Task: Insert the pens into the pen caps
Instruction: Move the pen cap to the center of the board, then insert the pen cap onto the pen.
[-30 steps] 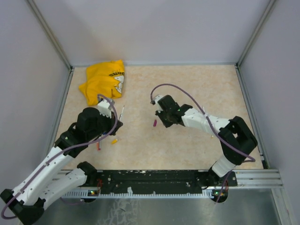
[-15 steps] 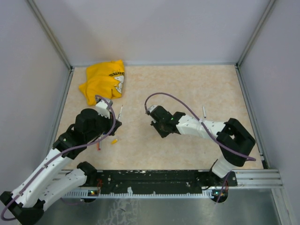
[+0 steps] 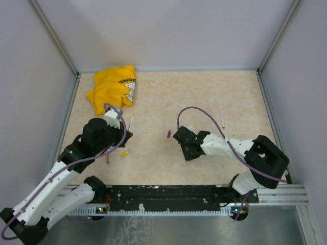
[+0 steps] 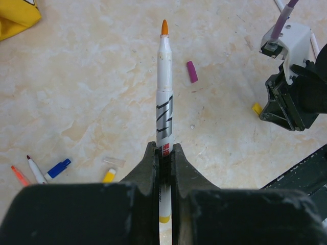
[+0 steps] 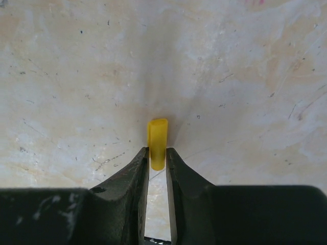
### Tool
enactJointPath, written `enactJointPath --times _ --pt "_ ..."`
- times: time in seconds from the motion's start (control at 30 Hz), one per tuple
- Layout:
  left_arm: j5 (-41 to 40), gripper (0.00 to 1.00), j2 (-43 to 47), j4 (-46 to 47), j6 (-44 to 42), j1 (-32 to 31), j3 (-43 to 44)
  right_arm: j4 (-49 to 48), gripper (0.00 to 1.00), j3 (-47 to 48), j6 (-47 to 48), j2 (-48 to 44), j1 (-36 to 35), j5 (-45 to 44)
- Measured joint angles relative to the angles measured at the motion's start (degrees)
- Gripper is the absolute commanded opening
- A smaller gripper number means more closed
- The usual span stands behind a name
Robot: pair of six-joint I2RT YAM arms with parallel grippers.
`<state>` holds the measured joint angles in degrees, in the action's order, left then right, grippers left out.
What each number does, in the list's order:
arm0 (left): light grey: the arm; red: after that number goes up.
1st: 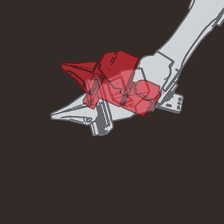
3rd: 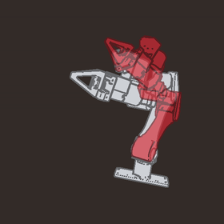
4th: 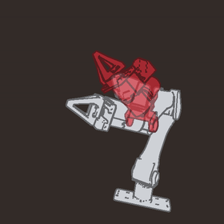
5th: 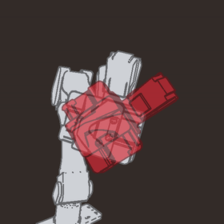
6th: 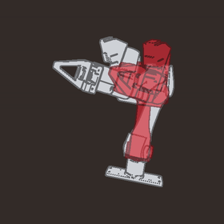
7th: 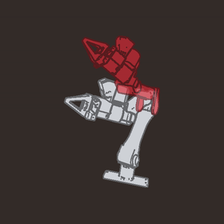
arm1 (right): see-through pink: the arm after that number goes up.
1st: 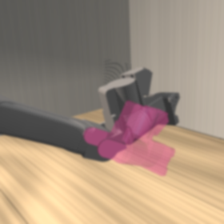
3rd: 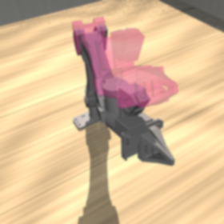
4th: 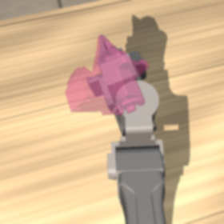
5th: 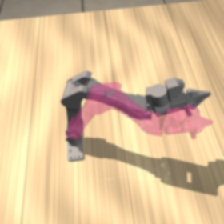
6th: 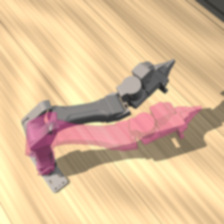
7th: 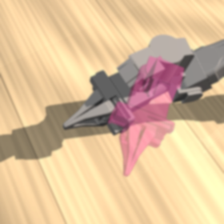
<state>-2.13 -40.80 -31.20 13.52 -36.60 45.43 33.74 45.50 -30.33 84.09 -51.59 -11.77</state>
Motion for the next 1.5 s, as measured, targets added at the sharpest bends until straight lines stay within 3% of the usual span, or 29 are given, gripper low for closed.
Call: enactJointPath --times 0.27,0.97,1.27,1.5 --pt "0.0 0.0 -0.35 0.0 0.0 0.0 -0.04 -0.28 0.37 -0.74 -2.03 -0.52 0.0 0.72" --pt "-0.28 0.0 -0.35 0.04 0.17 0.0 -0.15 -2.23 0.33 1.55 2.19 2.84 1.64 2.23" --pt "-0.28 0.0 -0.35 0.07 0.17 0.0 -0.15 -2.21 0.24 1.55 3.15 3.02 1.99 2.69" --pt "-0.33 0.0 -0.44 0.07 0.15 0.0 -0.15 -1.77 0.07 2.12 3.1 3.39 2.27 3.15"
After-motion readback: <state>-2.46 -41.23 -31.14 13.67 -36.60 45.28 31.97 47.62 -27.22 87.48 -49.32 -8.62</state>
